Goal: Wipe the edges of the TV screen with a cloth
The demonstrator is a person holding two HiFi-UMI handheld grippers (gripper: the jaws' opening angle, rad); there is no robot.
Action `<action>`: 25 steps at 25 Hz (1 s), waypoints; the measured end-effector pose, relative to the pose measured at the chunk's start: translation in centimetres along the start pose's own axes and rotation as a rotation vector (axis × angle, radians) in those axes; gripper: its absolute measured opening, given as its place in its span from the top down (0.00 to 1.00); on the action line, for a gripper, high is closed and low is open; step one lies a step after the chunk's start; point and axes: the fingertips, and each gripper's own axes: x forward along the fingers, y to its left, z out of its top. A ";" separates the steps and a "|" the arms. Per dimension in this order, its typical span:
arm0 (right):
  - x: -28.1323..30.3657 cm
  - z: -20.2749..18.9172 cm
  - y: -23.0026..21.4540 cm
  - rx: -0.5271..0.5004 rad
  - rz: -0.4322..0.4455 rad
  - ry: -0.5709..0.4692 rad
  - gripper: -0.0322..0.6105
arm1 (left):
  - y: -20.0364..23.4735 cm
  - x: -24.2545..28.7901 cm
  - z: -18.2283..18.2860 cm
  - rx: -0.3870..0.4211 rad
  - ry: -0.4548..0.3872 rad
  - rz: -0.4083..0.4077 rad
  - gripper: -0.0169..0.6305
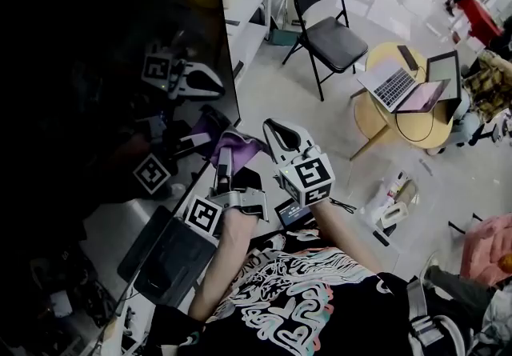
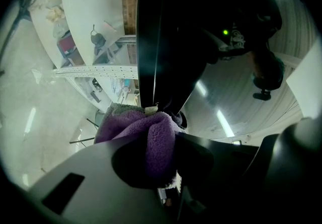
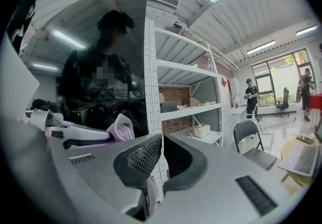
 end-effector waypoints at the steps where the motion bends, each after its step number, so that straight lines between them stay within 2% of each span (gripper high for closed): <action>1: -0.1 0.0 0.0 -0.002 -0.001 0.000 0.89 | 0.0 0.0 0.0 -0.001 0.000 -0.001 0.87; 25: 0.7 0.2 0.3 0.002 0.039 -0.010 0.89 | -0.4 -0.3 -0.2 0.014 -0.012 -0.012 0.87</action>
